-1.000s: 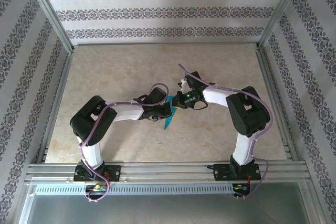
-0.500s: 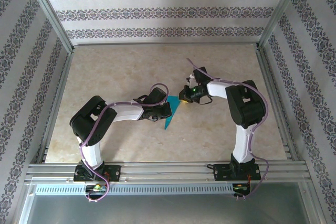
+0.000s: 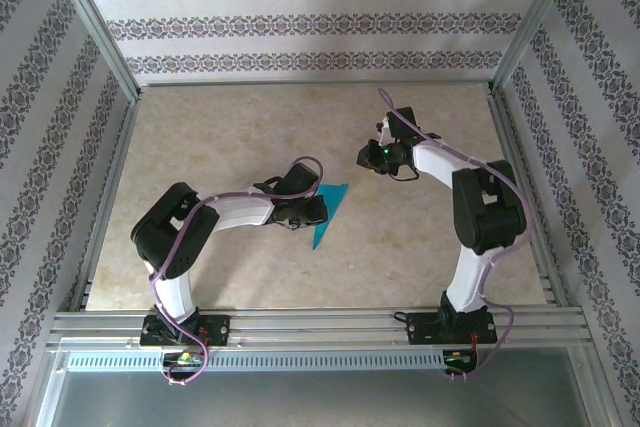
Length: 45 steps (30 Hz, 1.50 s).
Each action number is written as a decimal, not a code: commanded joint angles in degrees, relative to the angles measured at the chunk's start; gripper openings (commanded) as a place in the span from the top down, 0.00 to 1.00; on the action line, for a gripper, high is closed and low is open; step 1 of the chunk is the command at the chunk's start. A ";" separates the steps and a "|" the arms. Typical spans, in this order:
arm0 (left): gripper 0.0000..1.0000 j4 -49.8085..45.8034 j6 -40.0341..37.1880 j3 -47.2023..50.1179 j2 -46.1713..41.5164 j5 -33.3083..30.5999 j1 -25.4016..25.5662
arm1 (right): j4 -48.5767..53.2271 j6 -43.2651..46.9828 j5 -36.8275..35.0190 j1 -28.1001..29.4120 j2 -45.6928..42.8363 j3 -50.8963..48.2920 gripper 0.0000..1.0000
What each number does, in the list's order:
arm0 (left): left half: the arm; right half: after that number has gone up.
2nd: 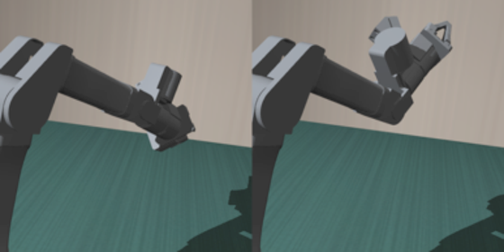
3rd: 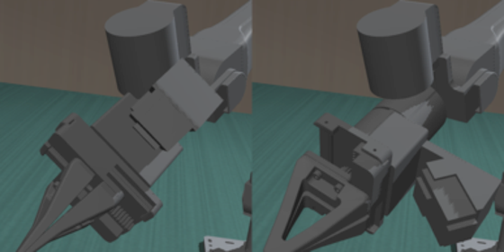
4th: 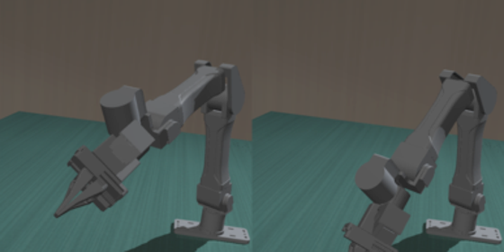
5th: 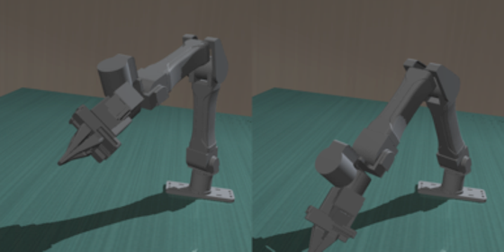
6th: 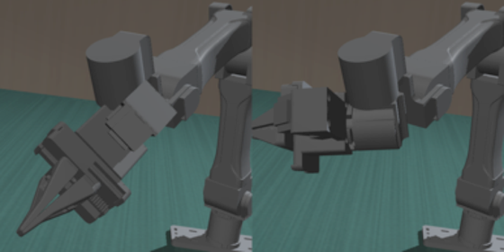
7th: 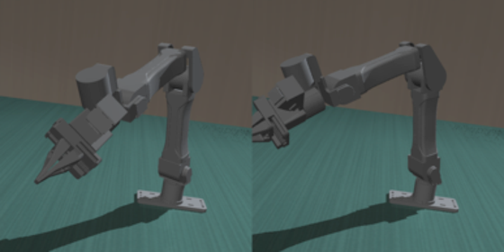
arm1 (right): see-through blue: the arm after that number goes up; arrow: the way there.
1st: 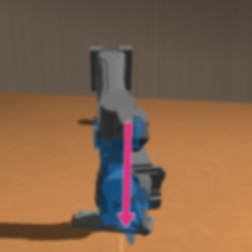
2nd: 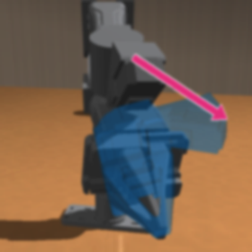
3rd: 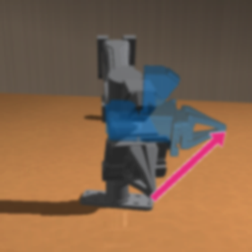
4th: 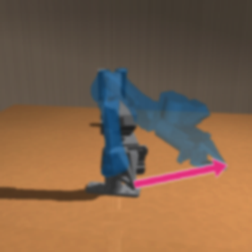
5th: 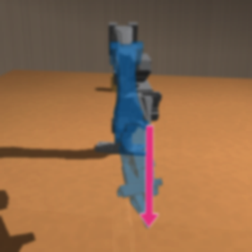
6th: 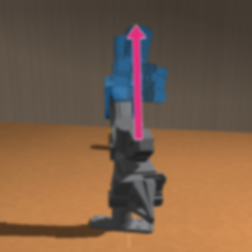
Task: Fold a paper plane with a square sheet of paper (pick it up from the middle)
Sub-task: Fold the wing for the fifth time at the center of the table, then turn over the paper plane at the center of the table.
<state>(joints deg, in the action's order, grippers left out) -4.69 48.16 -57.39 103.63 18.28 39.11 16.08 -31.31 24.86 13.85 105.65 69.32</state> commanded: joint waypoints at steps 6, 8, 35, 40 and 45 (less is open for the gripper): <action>0.67 -3.55 -1.71 1.54 -14.15 -1.54 -6.95 | 5.29 -0.13 -6.66 4.94 -10.09 -6.56 0.65; 0.60 -4.45 -2.31 3.29 -16.43 -2.67 -8.96 | 6.51 -0.91 -8.33 6.73 -10.96 -7.14 0.62; 0.00 -5.77 -7.56 14.13 -25.47 -12.57 -18.72 | 16.97 -18.24 -24.68 25.70 3.82 5.32 0.43; 0.00 -5.68 -7.52 14.14 -25.16 -12.57 -18.67 | 18.20 -19.15 -26.88 25.64 2.10 2.76 0.51; 0.00 -5.54 -7.38 13.64 -24.53 -12.57 -18.75 | 18.81 -20.50 -28.19 25.56 0.10 1.19 0.61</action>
<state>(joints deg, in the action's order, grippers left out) -9.87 41.93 -43.70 79.33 6.76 21.21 32.58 -50.48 -0.75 39.16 108.33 71.46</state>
